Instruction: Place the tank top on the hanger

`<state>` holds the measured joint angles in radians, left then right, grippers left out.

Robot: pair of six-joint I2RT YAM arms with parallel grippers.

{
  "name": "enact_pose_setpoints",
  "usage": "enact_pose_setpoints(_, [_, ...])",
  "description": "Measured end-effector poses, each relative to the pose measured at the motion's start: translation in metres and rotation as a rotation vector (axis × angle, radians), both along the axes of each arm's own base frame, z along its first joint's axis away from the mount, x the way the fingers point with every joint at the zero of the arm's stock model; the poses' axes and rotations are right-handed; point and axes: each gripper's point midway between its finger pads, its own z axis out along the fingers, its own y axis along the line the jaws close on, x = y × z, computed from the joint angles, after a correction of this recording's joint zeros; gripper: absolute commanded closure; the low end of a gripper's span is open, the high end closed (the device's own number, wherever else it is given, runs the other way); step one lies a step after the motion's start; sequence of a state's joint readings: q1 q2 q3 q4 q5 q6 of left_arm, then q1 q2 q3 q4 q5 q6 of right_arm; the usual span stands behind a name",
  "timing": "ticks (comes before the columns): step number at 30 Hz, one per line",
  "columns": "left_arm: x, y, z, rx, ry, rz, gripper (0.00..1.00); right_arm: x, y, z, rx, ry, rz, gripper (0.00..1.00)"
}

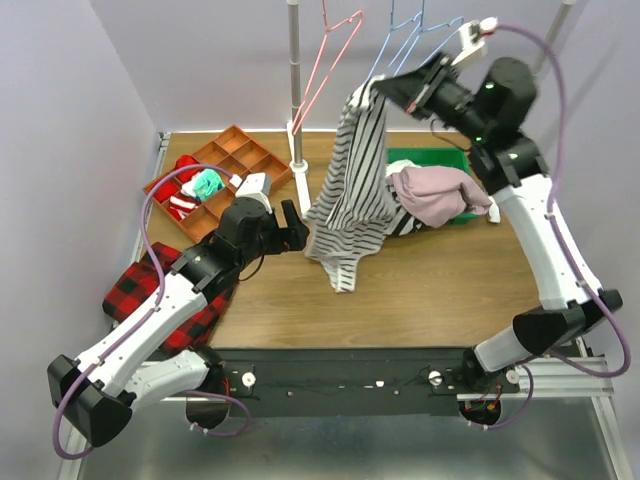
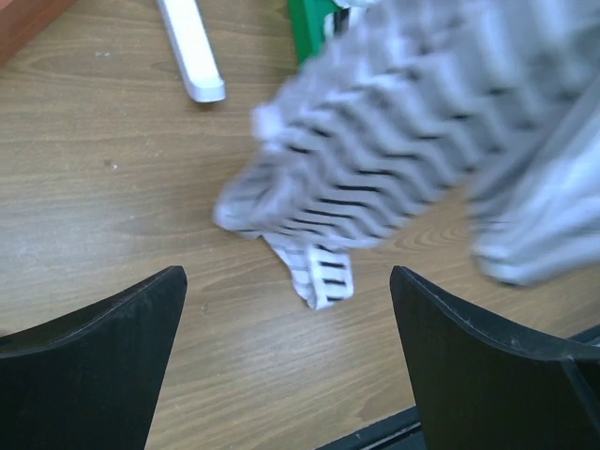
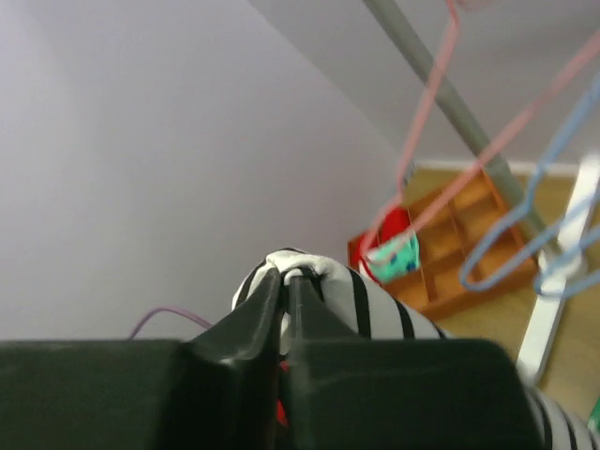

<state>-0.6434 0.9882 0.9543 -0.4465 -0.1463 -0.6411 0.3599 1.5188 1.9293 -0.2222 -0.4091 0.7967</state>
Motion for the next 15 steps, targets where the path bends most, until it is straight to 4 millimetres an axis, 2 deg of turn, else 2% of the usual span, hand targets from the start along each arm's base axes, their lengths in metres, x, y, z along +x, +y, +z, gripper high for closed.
enact_pose_setpoints(1, [0.001, 0.002, -0.004, 0.005, 0.006, 0.012, 0.01, 0.008, 0.006, -0.025, -0.019, 0.051, 0.009, 0.55])
enact_pose_setpoints(3, [0.002, 0.006, -0.013, 0.017, 0.026, 0.043, 0.02, 0.032, 0.016, -0.075, -0.088, 0.147, 0.003, 0.45])
enact_pose_setpoints(4, [0.003, 0.008, -0.019, 0.024, 0.036, 0.059, 0.03, 0.046, 0.018, -0.097, -0.126, 0.185, -0.01, 0.34])
enact_pose_setpoints(6, [0.004, 0.013, -0.035, 0.044, 0.065, 0.095, 0.07, 0.072, 0.02, -0.153, -0.218, 0.289, -0.051, 0.26])
enact_pose_setpoints(8, [0.004, 0.019, -0.057, 0.072, 0.102, 0.133, 0.1, 0.081, 0.014, -0.214, -0.32, 0.385, -0.091, 0.25])
enact_pose_setpoints(9, [0.004, 0.021, -0.066, 0.081, 0.114, 0.146, 0.17, 0.076, 0.01, -0.238, -0.361, 0.424, -0.104, 0.25])
enact_pose_setpoints(10, [0.002, 0.025, -0.085, 0.101, 0.147, 0.172, 0.19, 0.068, 0.006, -0.257, -0.402, 0.46, -0.118, 0.25])
enact_pose_setpoints(11, [0.001, 0.027, -0.094, 0.114, 0.162, 0.18, 0.22, 0.056, 0.002, -0.276, -0.443, 0.484, -0.131, 0.25])
enact_pose_setpoints(14, [-0.001, 0.034, -0.13, 0.16, 0.226, 0.227, 0.31, 0.006, 0.006, -0.306, -0.524, 0.497, -0.127, 0.29])
enact_pose_setpoints(15, [0.0, 0.035, -0.138, 0.171, 0.24, 0.236, 0.35, -0.013, 0.014, -0.308, -0.535, 0.478, -0.102, 0.3])
